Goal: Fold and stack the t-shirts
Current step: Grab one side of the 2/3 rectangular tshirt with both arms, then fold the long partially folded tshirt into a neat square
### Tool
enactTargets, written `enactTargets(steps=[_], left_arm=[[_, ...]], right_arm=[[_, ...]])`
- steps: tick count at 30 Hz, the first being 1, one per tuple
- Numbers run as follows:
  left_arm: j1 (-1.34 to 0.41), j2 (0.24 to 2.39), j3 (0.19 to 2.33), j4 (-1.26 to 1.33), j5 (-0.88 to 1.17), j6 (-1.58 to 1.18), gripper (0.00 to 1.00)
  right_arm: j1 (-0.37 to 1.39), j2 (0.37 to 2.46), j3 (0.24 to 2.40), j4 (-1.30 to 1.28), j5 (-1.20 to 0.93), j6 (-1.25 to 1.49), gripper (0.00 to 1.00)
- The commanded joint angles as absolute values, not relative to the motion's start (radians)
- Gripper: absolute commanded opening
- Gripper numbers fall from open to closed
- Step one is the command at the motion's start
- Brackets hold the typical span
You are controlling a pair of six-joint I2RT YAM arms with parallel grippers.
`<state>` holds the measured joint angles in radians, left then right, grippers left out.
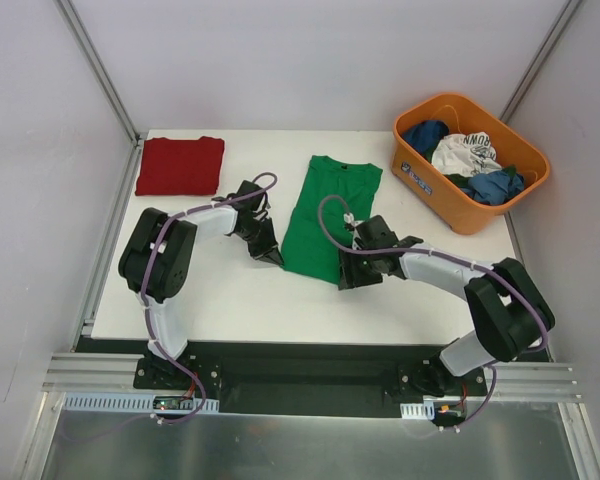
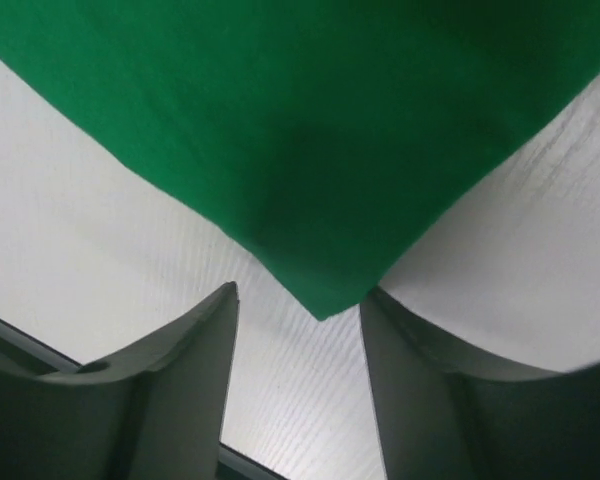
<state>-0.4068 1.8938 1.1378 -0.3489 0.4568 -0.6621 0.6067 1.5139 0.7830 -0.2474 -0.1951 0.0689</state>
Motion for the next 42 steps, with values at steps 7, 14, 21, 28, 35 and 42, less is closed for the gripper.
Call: enactTargets(steps=[7, 14, 21, 28, 35, 42], left_arm=[[-0.414, 1.823, 1.082, -0.347, 0.411, -0.658, 0.00], [-0.416, 1.573, 0.901, -0.383, 0.367, -0.693, 0.00], [-0.416, 1.177, 0.836, -0.575, 0.296, -0.710, 0.00], [-0.426, 1.005, 0.891, -0.647, 0.311, -0.729, 0.00], [-0.430, 1.070, 1.006, -0.643, 0.279, -0.695, 0.00], [-0.431, 1.235, 1.121, -0.586, 0.267, -0.666, 0.00]], right_arm=[[0.627, 1.549, 0.815, -0.274, -0.232, 0.049, 0.14], [0.695, 1.378, 0.811, -0.438, -0.433, 0.106, 0.01], [0.712, 1.240, 0.883, -0.737, -0.755, 0.112, 0.01], [0.709, 1.201, 0.949, -0.894, -0.821, 0.048, 0.01], [0.604, 1.138, 0.977, -0.896, -0.881, 0.028, 0.01], [0.499, 1.164, 1.046, -0.951, -0.854, -0.055, 0.01]])
